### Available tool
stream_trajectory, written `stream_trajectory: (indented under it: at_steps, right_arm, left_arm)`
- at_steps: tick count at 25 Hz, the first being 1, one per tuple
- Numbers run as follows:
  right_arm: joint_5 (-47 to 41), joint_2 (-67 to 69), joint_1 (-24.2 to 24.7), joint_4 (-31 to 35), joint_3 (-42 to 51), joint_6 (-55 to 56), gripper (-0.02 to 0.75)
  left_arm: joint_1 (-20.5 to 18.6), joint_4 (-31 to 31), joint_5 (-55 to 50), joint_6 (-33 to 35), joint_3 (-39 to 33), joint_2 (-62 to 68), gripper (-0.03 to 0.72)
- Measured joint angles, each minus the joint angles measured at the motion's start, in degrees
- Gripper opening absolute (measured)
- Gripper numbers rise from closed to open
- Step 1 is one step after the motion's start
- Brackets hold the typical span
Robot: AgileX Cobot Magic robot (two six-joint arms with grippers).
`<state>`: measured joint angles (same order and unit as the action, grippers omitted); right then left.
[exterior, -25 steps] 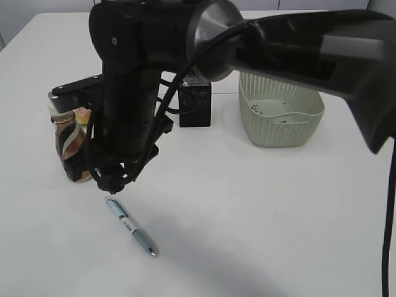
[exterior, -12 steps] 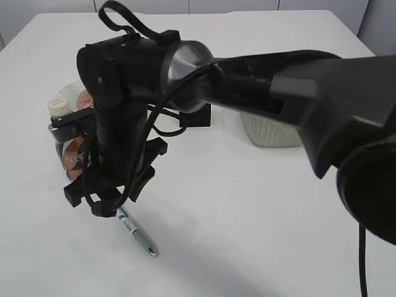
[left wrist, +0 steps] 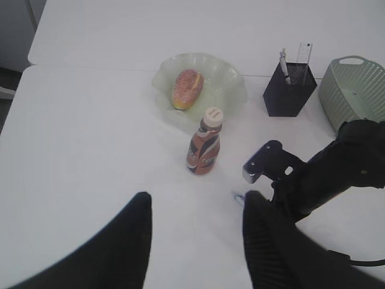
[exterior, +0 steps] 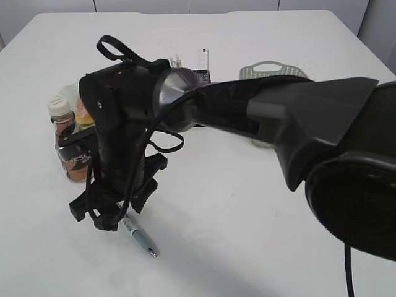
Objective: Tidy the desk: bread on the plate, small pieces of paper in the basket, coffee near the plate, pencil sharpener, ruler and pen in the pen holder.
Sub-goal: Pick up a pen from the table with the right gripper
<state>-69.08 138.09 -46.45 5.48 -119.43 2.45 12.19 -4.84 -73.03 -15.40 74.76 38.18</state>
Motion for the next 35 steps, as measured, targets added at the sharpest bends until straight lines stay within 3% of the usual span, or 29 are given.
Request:
stream_trajectory:
  at_steps: [35]
  right_arm:
    - [1.8,4.8,0.0,-1.8,-1.5,0.1,0.417]
  left_arm:
    - [0.0,0.0,0.0,0.0,0.0,0.0,0.351]
